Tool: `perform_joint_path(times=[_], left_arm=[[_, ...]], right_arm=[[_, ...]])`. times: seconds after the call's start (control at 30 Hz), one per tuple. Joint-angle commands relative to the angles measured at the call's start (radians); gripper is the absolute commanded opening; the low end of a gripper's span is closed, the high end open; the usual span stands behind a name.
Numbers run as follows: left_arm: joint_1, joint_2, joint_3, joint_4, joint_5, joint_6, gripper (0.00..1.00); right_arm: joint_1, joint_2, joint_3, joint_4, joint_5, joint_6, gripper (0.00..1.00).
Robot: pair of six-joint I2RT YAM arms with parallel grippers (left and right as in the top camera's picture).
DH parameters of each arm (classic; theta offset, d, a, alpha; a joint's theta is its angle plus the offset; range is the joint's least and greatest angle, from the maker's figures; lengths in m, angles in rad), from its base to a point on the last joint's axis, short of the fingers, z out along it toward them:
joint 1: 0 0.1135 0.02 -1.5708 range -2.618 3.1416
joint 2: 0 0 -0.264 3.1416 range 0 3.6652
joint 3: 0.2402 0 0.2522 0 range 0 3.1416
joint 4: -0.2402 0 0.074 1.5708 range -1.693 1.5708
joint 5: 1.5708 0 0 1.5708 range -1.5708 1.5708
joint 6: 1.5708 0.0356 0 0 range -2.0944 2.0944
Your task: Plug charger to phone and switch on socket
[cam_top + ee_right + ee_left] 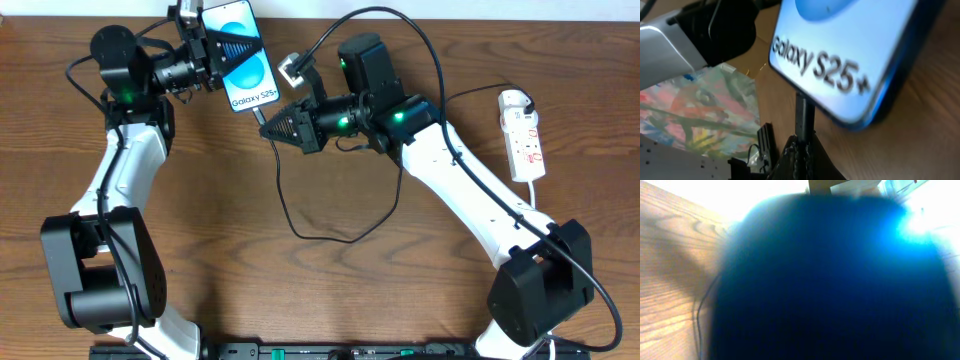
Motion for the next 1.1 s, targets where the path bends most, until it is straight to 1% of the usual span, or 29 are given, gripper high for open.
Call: perform_joint_path(times=[0.0,0.2,0.43,0.67,1.07], left_arm=[[0.023,-0.007,0.013,0.014,-0.009,0.045,0.07],[0.030,-0.007,0.013,0.013,-0.009,0.082,0.07],[0.030,-0.007,0.013,0.013,-0.019,0.081,0.07],[0.027,-0.007,0.013,0.013,-0.016,0.081,0.07],[0.027,-0.007,0.013,0.013,-0.029,0.058,0.08]], right_arm=[[0.002,-0.013,0.009,-0.021,-0.003,-0.015,0.01],[0.002,-0.013,0.009,-0.011,-0.004,-0.024,0.01],[0.000,-0.013,0.009,-0.007,-0.004,-0.023,0.01],[-0.008,-0.013,0.009,0.028,-0.003,0.013,0.01],[-0.018,-0.007,0.009,0.026,-0.003,0.069,0.01]])
